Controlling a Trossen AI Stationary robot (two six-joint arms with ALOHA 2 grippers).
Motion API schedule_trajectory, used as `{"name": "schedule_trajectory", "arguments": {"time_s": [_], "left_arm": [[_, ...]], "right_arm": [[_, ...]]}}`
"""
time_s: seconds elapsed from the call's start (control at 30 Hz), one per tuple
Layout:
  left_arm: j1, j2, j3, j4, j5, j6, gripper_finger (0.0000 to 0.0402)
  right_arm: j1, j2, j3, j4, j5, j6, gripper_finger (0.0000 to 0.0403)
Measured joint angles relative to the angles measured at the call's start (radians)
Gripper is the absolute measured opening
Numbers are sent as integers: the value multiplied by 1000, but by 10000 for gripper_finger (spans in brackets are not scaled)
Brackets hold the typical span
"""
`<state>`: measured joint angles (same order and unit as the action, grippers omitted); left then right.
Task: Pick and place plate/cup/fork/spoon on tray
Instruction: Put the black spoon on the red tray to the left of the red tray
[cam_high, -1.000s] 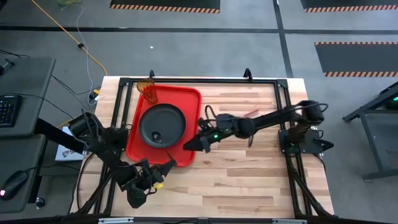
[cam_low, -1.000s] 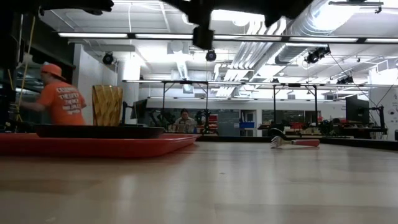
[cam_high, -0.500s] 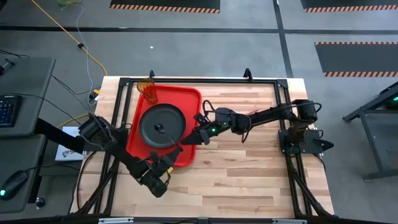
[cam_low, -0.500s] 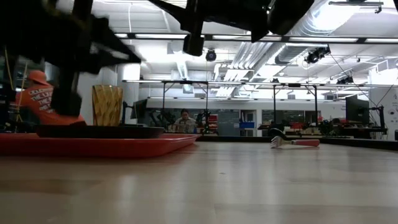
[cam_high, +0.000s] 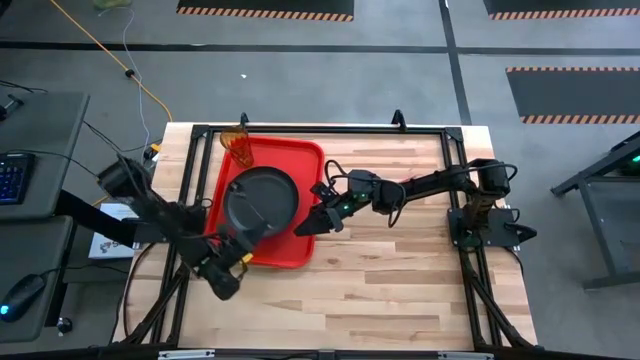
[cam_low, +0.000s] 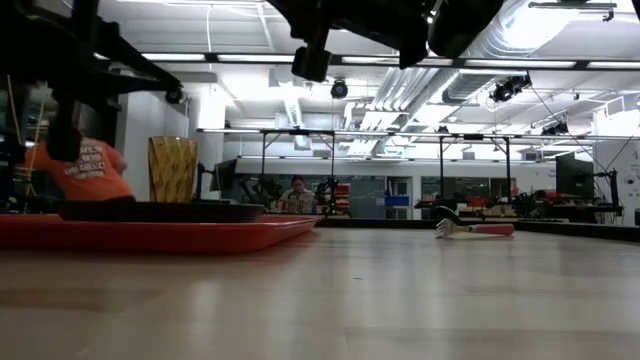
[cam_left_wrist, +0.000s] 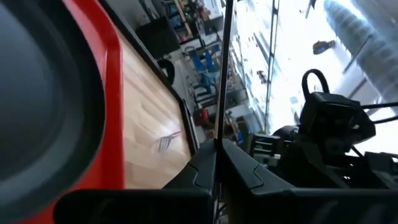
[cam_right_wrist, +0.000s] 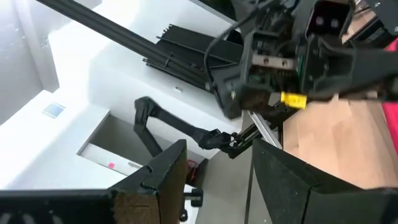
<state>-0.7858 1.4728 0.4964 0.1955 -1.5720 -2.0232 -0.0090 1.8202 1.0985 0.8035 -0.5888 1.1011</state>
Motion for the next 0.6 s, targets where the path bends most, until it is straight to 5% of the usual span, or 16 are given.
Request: {"name": "schedule_trajectory", "arguments": {"time_s": [0.27,0.43,0.6], "left_arm": [[-137,-120,-82,-12,0,67,0],[-132,-137,-96,5,1,36,0],[-89,-133,13,59,164,267,0]], "right_arm": [[0,0,0,10,12,9,174],[19,0,0,6,110,19,174],[50,0,0,-46,272,-31,174]]}}
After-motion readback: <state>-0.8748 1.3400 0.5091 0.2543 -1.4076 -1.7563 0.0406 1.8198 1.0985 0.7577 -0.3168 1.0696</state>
